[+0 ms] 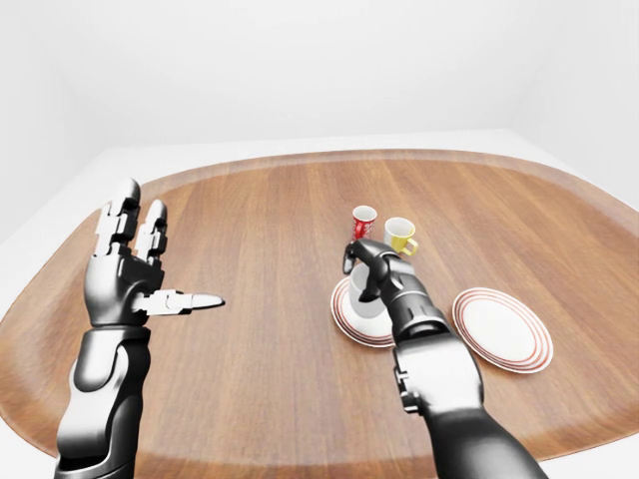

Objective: Put the white mug on the left plate.

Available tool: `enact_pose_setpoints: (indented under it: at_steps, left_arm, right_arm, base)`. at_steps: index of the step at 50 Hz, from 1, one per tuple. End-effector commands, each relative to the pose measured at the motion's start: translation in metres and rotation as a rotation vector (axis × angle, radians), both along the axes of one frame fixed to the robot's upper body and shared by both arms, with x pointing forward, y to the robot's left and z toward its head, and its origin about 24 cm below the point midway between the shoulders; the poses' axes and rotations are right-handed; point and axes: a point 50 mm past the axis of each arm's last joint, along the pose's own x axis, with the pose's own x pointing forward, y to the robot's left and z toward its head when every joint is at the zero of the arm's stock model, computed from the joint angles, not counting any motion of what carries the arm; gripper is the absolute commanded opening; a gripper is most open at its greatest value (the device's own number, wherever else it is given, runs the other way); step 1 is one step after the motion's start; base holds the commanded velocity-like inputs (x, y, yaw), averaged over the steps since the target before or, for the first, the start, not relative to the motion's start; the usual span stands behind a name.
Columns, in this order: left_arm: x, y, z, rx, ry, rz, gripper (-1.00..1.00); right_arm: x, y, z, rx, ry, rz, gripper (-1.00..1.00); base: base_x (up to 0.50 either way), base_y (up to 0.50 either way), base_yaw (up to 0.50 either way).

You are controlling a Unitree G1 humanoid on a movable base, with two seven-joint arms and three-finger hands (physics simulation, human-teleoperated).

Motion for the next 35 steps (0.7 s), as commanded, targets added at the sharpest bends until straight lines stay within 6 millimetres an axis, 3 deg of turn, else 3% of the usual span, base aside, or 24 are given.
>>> enact_pose_setpoints:
  at_steps: [1,15,35]
  left_arm:
    - [0.0,0.0,0.0,0.0,-0.001,0.0,0.98]
    - [0.0,-0.001,0.0,0.001,0.001,-0.001,0.98]
    - [0.0,0.0,0.002,-0.001,-0.009,0.0,0.98]
  right_arm:
    - [-0.001,-0.006,-0.002,-0.004,0.01,-0.013,-1.0]
    - [-0.008,-0.012,-0.013,-0.007,0.013,-0.043,-1.0]
    - [-0.008,-0.011,-0.013,-0.02,-0.013,-0.046,-1.0]
  base:
    - [0.0,0.0,0.0]
    - [0.0,0.0,0.0]
    - [0.0,0.0,0.0]
